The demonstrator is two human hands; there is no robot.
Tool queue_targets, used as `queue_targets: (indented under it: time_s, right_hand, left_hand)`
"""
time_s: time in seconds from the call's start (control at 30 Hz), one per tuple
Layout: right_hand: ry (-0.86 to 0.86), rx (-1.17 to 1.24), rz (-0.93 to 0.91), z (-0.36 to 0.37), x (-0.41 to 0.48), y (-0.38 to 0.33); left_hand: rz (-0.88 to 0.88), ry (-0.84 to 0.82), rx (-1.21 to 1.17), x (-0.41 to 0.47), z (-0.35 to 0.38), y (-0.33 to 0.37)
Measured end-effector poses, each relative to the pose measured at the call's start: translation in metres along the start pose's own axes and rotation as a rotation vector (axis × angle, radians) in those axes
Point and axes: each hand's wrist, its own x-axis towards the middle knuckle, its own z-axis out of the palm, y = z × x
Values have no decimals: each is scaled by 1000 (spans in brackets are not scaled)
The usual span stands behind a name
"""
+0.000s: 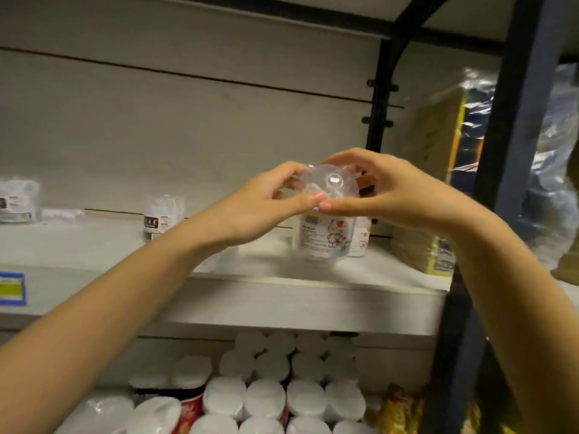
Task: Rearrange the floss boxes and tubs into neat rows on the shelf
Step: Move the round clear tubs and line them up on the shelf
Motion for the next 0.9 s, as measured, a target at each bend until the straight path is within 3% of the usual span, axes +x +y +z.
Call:
queue_targets:
  time_s: [0.13,0.23,0.37,0.7,0.9]
  right_hand:
    - [-69,-60,55,-30,-10,20]
    - [-118,-213,134,-34,-11,35]
    - [-187,-262,246,-18,-7,47]
    - [-282,-301,388,-3,4,62]
    - [-245,-347,396,8,14,65]
  left_hand:
    - [69,-18,154,22,23,14]
    - [117,86,463,34,27,14]
    - [87,14,684,39,25,-6]
    - [46,-41,696,35,28,-16]
    - [26,-53,664,33,27,-15]
